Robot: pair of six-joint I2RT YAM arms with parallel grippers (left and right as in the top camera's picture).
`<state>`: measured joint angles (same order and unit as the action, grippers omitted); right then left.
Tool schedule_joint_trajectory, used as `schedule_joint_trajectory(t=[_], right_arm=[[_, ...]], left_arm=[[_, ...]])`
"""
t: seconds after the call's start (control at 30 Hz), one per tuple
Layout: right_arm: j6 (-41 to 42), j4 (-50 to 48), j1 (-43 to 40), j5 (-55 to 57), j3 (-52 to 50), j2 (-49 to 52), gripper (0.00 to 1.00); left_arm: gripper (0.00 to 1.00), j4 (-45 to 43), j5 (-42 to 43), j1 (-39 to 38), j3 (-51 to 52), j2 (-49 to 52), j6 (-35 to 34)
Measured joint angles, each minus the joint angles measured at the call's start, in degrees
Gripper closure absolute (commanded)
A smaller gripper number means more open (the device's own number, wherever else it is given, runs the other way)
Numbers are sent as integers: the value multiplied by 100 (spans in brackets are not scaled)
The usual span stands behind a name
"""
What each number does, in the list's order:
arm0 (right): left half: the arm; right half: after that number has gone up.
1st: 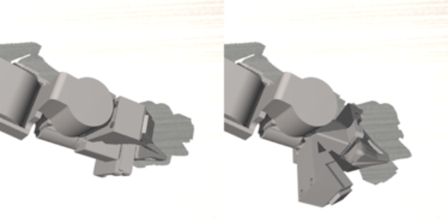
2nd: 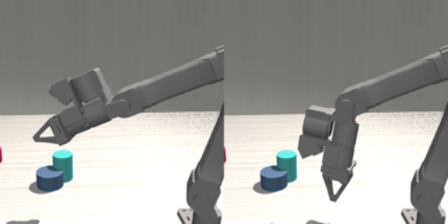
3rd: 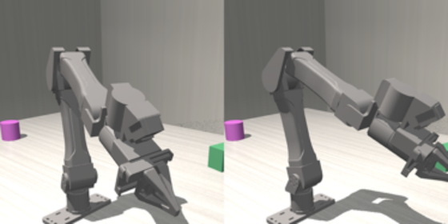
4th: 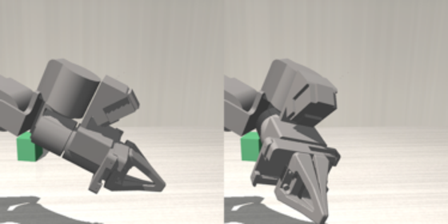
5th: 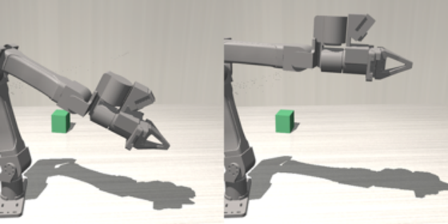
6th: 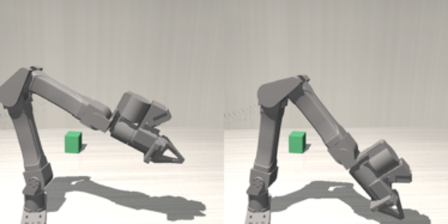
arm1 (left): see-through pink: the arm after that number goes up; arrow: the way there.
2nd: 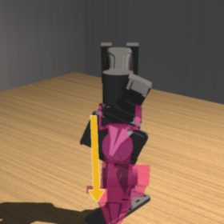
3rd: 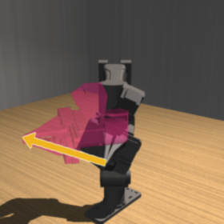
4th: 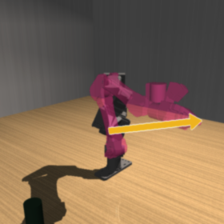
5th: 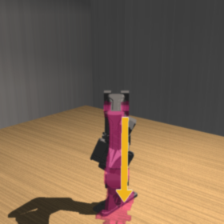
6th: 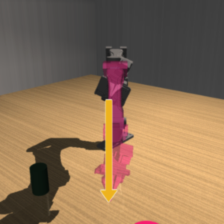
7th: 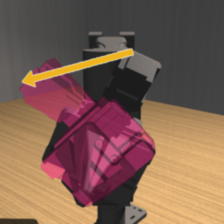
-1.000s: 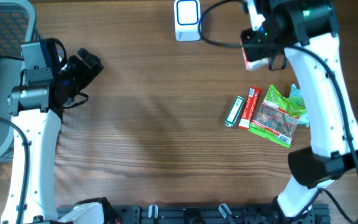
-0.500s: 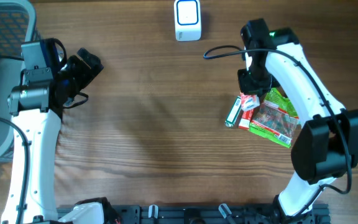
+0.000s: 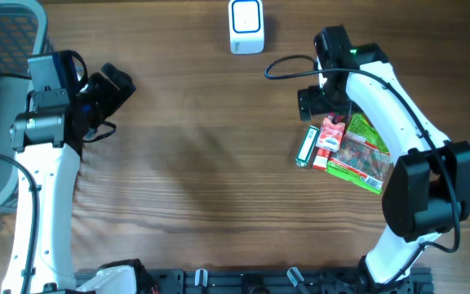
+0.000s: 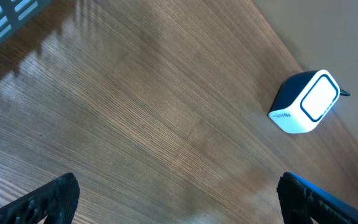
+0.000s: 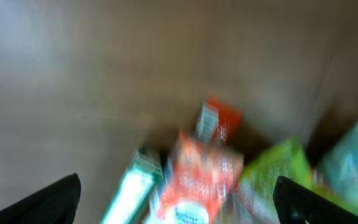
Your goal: Scan the item barcode
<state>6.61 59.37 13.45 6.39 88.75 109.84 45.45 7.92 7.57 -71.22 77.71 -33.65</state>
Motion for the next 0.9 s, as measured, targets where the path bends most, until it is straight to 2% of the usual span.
schedule_joint_trajectory(t=[0.17,0.3,0.7,0.9], right_arm=[[-22,-1670,0,2,-22,2,0],[-24,-2509,0,0,-24,2,0],[-24,-2664,0,-4,-24,-107,0],[-24,-2673,0,-22,-33,-1613,0]], left_arm=[[0,-4,0,0,0,0,0],[0,-2,0,0,0,0,0],[0,-2,0,0,0,0,0],[0,-2,-2,0,0,0,0]])
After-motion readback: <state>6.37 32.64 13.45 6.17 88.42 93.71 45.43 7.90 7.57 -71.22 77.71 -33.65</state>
